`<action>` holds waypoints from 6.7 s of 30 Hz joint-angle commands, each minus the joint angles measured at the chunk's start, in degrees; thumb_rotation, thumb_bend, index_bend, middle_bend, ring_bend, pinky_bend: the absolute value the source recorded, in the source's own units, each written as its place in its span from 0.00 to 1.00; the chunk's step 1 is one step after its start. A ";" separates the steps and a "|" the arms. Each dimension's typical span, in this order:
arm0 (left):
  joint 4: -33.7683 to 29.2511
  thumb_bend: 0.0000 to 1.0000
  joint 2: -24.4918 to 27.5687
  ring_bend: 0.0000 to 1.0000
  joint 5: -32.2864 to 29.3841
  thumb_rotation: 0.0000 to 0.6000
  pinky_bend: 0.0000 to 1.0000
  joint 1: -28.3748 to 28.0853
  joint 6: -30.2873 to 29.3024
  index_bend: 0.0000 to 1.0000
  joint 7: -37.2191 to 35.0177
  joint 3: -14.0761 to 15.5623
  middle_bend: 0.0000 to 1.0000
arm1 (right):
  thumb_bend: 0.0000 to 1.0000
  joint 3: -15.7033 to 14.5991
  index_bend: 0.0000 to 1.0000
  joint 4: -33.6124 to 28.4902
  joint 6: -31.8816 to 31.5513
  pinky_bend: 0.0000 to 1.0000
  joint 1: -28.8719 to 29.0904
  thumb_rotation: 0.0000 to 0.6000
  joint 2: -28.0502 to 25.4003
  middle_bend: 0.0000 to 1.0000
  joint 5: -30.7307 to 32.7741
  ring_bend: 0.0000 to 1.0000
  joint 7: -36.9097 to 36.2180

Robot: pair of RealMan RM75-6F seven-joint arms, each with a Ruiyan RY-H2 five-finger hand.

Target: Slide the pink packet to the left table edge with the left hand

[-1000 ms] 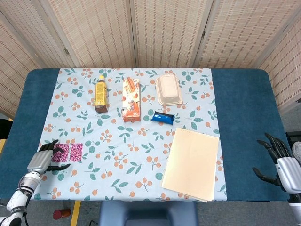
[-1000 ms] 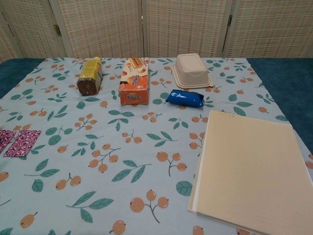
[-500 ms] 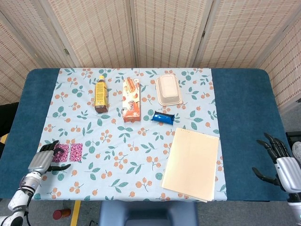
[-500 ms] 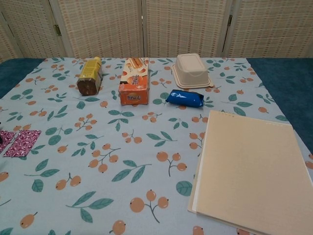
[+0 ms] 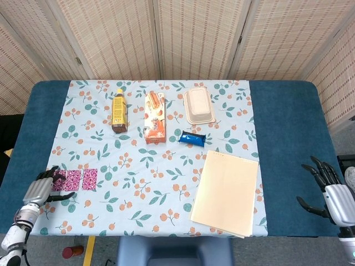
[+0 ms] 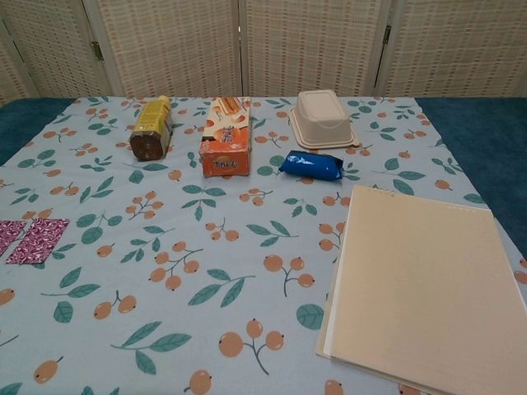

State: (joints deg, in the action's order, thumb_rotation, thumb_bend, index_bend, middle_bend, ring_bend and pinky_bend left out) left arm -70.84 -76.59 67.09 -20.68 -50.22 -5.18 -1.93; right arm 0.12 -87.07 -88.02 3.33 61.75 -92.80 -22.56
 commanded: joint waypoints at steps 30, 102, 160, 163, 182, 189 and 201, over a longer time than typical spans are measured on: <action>-1.29 0.17 0.93 0.00 0.39 0.54 0.00 0.32 -0.01 0.30 1.49 -0.77 0.00 | 0.28 -0.02 0.15 0.47 -0.51 0.00 -0.35 1.00 0.08 0.05 0.08 0.00 -0.60; -10.06 0.19 -2.77 0.00 -13.28 1.00 0.00 -9.35 1.30 0.21 22.34 -2.37 0.00 | 0.28 0.27 0.15 3.21 -0.46 0.00 -1.13 1.00 0.77 0.05 1.30 0.00 -3.30; 7.51 0.20 -0.79 0.00 -1.61 1.00 0.00 -2.56 2.24 0.28 1.82 0.31 0.00 | 0.28 0.36 0.15 0.76 -1.06 0.00 -1.05 1.00 0.25 0.05 0.37 0.00 -0.96; 8.41 0.20 -1.03 0.00 -1.32 1.00 0.00 -2.56 2.68 0.27 1.10 0.05 0.00 | 0.28 0.39 0.15 0.61 -1.06 0.00 -1.02 1.00 0.18 0.05 0.36 0.00 -0.87; 9.89 0.20 -1.02 0.00 -1.25 1.00 0.00 -2.69 5.64 0.19 1.26 -0.61 0.00 | 0.28 0.44 0.15 -0.08 -0.99 0.00 -1.01 1.00 -0.09 0.05 0.51 0.00 -0.27; 4.91 0.20 0.36 0.00 -0.08 1.00 0.00 -2.16 2.39 0.18 1.94 -1.32 0.00 | 0.28 0.49 0.15 0.27 -0.88 0.00 -0.97 1.00 0.01 0.05 0.64 0.00 -0.57; -3.05 0.20 0.84 0.00 -2.33 1.00 0.00 -5.12 3.18 0.23 10.79 -1.99 0.00 | 0.28 0.46 0.15 2.01 -1.18 0.00 -1.51 1.00 0.37 0.05 1.30 0.00 -2.42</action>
State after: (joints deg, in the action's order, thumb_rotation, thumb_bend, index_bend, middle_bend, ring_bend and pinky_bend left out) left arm -73.11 -75.60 65.70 -25.17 -47.58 4.44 -3.76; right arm 0.59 -85.13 -89.14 1.88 62.10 -91.54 -24.91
